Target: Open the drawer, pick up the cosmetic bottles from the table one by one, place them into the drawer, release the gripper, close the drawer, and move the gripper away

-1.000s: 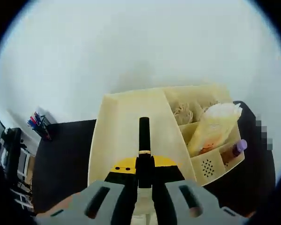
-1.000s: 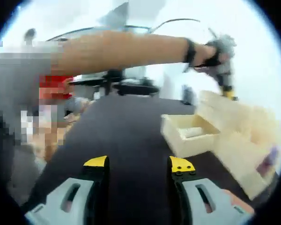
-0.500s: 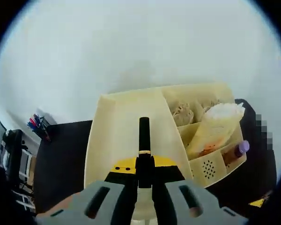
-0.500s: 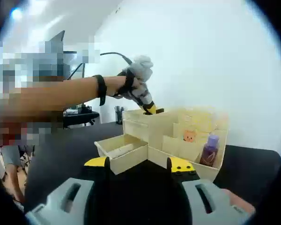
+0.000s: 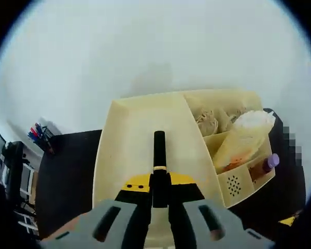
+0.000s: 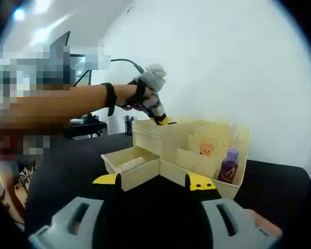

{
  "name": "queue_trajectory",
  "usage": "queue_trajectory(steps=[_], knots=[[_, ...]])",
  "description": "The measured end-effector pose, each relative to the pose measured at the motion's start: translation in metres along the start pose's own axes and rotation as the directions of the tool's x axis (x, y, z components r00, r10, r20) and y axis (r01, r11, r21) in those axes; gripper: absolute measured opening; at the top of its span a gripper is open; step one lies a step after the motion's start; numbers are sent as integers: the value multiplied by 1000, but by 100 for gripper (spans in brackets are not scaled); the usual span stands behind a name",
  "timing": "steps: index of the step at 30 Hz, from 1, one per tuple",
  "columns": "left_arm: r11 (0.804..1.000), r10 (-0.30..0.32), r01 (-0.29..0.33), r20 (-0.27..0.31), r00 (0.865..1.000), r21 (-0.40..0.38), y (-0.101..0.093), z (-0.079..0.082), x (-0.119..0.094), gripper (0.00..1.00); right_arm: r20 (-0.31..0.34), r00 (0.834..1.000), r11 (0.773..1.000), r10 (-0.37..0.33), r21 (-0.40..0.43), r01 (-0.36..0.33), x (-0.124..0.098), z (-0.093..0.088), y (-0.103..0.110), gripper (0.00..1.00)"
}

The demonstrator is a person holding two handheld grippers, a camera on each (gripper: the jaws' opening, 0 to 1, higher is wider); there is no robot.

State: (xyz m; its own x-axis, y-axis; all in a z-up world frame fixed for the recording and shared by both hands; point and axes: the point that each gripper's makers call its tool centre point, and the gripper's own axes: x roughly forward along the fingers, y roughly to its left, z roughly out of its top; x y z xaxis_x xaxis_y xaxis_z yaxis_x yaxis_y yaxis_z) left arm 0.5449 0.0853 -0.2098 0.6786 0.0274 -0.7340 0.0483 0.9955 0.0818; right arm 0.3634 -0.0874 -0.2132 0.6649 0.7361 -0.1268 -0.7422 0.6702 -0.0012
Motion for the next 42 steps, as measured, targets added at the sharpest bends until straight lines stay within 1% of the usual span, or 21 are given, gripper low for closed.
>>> queue_trajectory(steps=[1,5,7,10,11,12,15,16,18,19,20,22,23,24,25,29,32,36,40,41,42], knots=[[1000,5,-5,14,1000,7,1,2,-1,12,-1,1000,1000,1,2,-1,0,0,-1,45],[1000,15,-15,29,999,12,7,6,-9,12,0,1000,1000,3,5,-3,-2,-3,5,45],[1000,14,-15,56,998,10,6,8,-20,12,-2,1000,1000,12,3,-12,-3,-4,7,44],[1000,-10,9,97,995,13,1,12,-40,12,-11,1000,1000,16,2,-16,-2,-7,6,45],[1000,-19,18,123,992,12,0,15,-48,12,-10,1000,1000,18,5,-18,-1,-6,6,45],[999,-46,45,141,989,7,-4,15,-57,12,-9,1000,1000,20,8,-20,-1,-6,6,45],[996,-94,92,167,982,23,-12,9,-76,13,-5,1000,1000,22,8,-22,-2,-5,5,45],[994,-108,101,187,976,44,-14,8,-84,16,-4,1000,1000,25,11,-25,-1,-5,5,45],[992,-110,95,226,968,78,-16,0,-100,20,-4,1000,999,31,18,-31,-2,-6,6,45],[991,-112,92,238,965,92,-11,2,-104,20,-4,999,999,32,19,-32,-2,-6,7,45],[992,-108,87,246,963,97,-8,0,-110,21,-5,999,999,34,19,-34,-1,-6,7,45],[989,-114,82,277,954,127,-5,-5,-123,22,-7,999,999,39,18,-39,0,-7,8,45],[989,-109,76,280,954,124,5,-3,-126,23,-8,999,999,40,16,-40,0,-7,9,45],[989,-104,68,295,950,132,10,-3,-131,24,-7,999,999,39,15,-39,1,-7,9,45],[990,-99,62,303,948,129,19,2,-132,25,-7,999,999,38,15,-38,1,-7,9,45],[989,-106,65,346,932,130,36,1,-144,31,-6,999,999,34,11,-34,2,-7,8,45],[986,-119,67,358,926,152,44,-8,-149,38,-2,999,999,35,3,-35,3,-7,8,46],[978,-125,50,383,915,200,54,-21,-160,43,-11,999,1000,31,1,-31,5,-11,7,46],[968,-178,85,403,898,238,48,-37,-170,50,-9,999,1000,31,6,-31,3,-12,7,46],[961,-192,88,406,893,262,42,-45,-173,54,-7,1000,1000,30,7,-30,3,-12,7,46],[950,-218,95,414,884,297,37,-50,-175,57,-7,1000,1000,30,8,-30,3,-11,6,46]])
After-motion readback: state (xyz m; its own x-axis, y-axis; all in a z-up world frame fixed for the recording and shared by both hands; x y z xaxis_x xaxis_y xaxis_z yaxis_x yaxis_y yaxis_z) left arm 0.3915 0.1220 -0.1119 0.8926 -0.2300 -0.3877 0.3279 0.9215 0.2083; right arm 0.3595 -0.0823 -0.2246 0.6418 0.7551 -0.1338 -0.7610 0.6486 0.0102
